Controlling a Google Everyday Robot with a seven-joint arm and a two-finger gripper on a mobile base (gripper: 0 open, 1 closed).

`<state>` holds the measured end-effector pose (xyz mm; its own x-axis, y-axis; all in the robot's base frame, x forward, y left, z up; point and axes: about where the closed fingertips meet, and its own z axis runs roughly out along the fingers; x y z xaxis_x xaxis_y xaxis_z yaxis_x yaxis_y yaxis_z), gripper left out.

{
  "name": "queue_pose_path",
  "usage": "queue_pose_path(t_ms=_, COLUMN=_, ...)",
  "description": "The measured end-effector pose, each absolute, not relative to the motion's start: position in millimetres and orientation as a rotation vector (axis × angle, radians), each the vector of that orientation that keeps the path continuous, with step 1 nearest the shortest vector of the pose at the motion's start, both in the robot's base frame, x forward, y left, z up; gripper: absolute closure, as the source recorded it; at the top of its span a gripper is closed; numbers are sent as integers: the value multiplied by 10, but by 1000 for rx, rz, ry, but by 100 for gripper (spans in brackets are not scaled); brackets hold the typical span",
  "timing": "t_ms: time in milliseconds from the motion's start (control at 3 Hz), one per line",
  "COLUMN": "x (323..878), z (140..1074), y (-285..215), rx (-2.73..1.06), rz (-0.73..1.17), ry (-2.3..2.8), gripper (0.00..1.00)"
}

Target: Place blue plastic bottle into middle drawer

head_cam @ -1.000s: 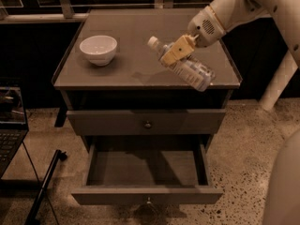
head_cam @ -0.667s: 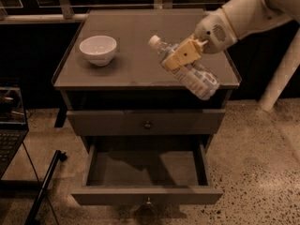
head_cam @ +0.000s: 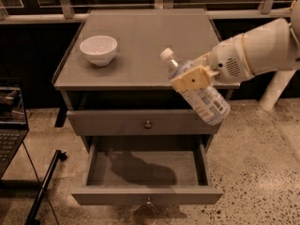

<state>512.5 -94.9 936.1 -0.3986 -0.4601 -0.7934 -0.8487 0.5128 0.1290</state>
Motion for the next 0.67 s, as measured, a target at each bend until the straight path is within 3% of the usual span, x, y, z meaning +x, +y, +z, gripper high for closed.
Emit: queue_pose_path(t_ms=667, x=5131, z=9036, y=-965, rx=-1003, rz=676, ry=2077, gripper=100)
